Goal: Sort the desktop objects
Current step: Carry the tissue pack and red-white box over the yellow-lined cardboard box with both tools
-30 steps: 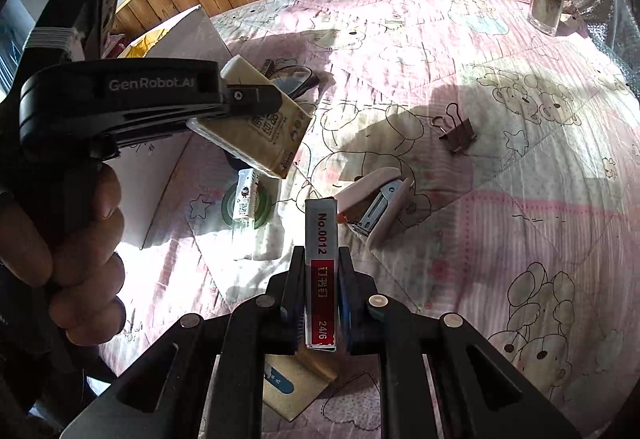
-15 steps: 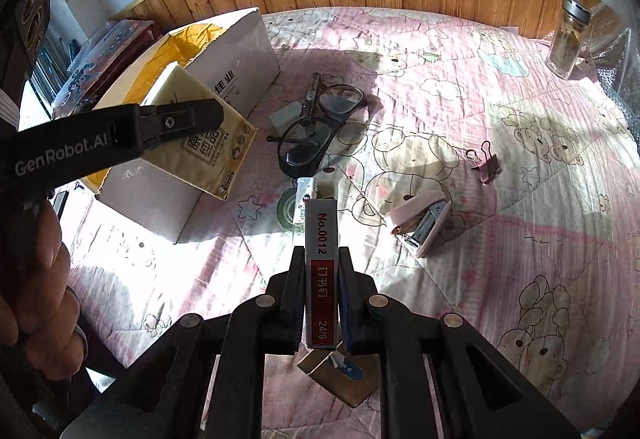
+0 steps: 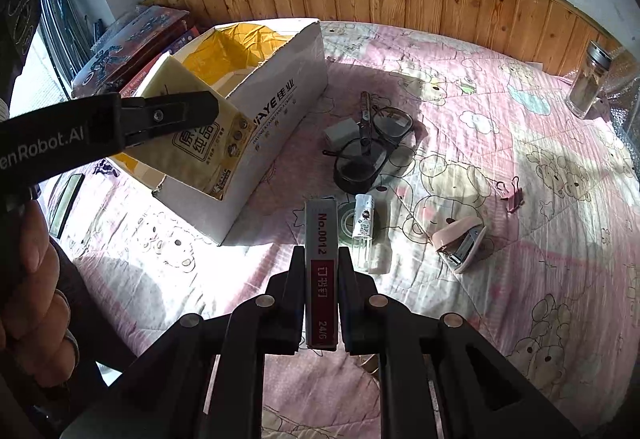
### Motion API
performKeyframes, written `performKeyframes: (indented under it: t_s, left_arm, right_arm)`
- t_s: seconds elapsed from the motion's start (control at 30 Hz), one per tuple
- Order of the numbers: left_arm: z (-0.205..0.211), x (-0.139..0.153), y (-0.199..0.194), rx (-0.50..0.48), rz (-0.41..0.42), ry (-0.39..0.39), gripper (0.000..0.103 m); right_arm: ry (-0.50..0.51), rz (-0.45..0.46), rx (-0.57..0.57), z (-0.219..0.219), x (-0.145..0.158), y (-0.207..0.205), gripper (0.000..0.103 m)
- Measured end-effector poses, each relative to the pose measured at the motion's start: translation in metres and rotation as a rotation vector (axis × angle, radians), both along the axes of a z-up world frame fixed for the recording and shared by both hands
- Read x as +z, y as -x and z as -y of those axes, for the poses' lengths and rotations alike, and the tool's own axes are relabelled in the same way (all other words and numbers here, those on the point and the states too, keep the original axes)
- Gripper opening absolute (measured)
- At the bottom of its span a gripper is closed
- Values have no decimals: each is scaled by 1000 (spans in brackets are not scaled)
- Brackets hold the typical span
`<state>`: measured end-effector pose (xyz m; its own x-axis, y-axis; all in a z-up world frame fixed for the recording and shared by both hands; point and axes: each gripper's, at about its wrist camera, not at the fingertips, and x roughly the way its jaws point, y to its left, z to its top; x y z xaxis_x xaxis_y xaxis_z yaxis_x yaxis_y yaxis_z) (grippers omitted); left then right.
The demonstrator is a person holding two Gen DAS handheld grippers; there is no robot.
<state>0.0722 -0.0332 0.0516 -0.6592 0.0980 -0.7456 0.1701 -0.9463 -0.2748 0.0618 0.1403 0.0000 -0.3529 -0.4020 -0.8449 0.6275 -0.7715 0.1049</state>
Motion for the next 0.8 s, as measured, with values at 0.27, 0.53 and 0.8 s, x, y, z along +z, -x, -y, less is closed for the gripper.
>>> performKeyframes:
  t_s: [0.27,0.53,0.8]
  left_arm:
    - [23,10,-11,40,-23,-15,23]
    - [47,12,-17,79,-26,-34,23]
    - [75,13,-14,121,-23,-44,23]
  right_arm:
    - [-3,-33,61,29,17,-9,15]
    - [4,-50,124,60,28,-11,15]
    - [12,-57,179,91,39,-5,15]
